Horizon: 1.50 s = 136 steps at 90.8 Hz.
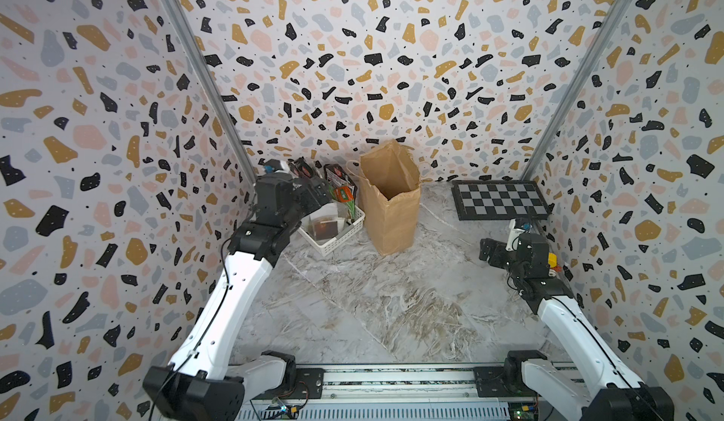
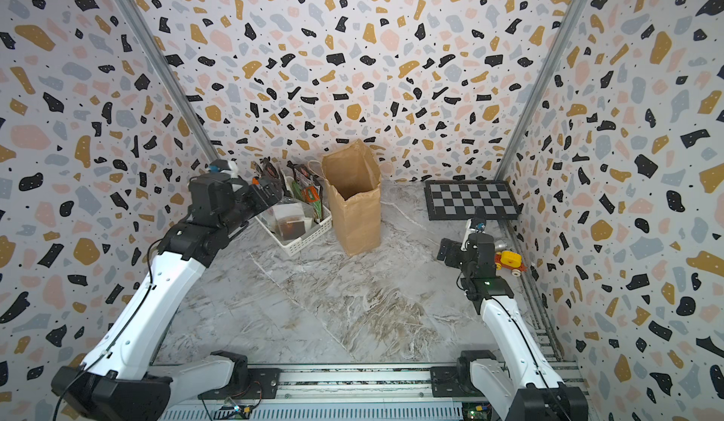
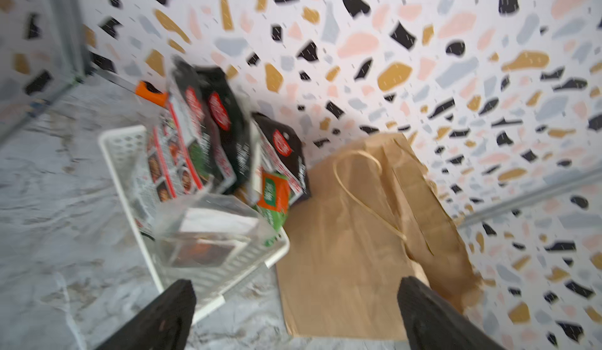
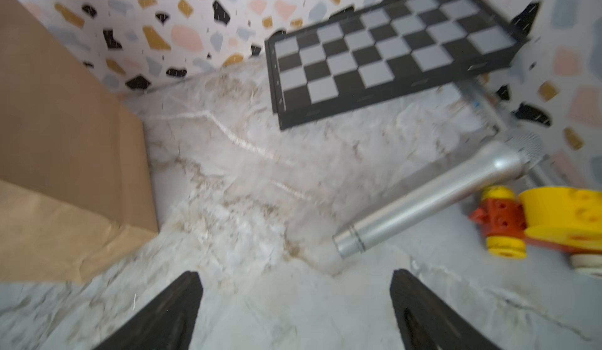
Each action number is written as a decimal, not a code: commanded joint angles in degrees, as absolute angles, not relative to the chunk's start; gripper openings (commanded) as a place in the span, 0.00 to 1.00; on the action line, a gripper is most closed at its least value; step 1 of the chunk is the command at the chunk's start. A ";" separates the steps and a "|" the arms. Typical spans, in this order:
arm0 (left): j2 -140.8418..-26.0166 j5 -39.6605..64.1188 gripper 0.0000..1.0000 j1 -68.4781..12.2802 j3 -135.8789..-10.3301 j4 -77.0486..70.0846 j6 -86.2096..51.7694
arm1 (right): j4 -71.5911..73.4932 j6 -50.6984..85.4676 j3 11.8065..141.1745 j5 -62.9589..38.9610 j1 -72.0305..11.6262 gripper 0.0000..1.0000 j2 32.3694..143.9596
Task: Place the condiment packets inside the bag
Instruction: Pick up the paper bag from the center of the board.
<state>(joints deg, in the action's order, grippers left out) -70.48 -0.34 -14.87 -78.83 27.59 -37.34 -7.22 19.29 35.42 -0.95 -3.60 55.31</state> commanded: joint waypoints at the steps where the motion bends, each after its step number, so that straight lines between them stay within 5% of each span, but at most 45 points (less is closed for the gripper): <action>1: -75.21 2.83 1.00 -19.48 -86.03 41.39 -37.39 | -14.95 19.49 36.56 -6.92 -4.04 0.95 55.95; 27: -98.77 -3.26 0.98 -27.64 -115.76 52.66 -36.25 | -12.68 19.86 35.02 -10.89 -4.44 0.94 56.82; 59: -120.48 -5.37 0.71 -28.44 -142.92 64.86 -34.80 | -13.07 19.79 34.29 -10.81 -4.59 0.93 55.26; 72: -120.32 -3.22 0.49 -28.49 -141.63 63.48 -34.23 | -13.06 19.86 33.95 -10.13 -4.58 0.92 54.61; 92: -115.36 1.16 0.00 -28.53 -135.18 60.20 -33.60 | -13.44 20.10 33.76 -8.54 -4.57 0.92 54.20; 118: -98.30 11.00 0.00 -28.55 -117.48 47.92 -35.25 | -13.26 20.86 33.14 -5.85 -4.55 0.91 53.43; 136: -81.46 6.93 0.00 -28.56 -104.37 44.52 -32.59 | -10.57 22.43 33.22 -11.91 -4.62 0.88 56.81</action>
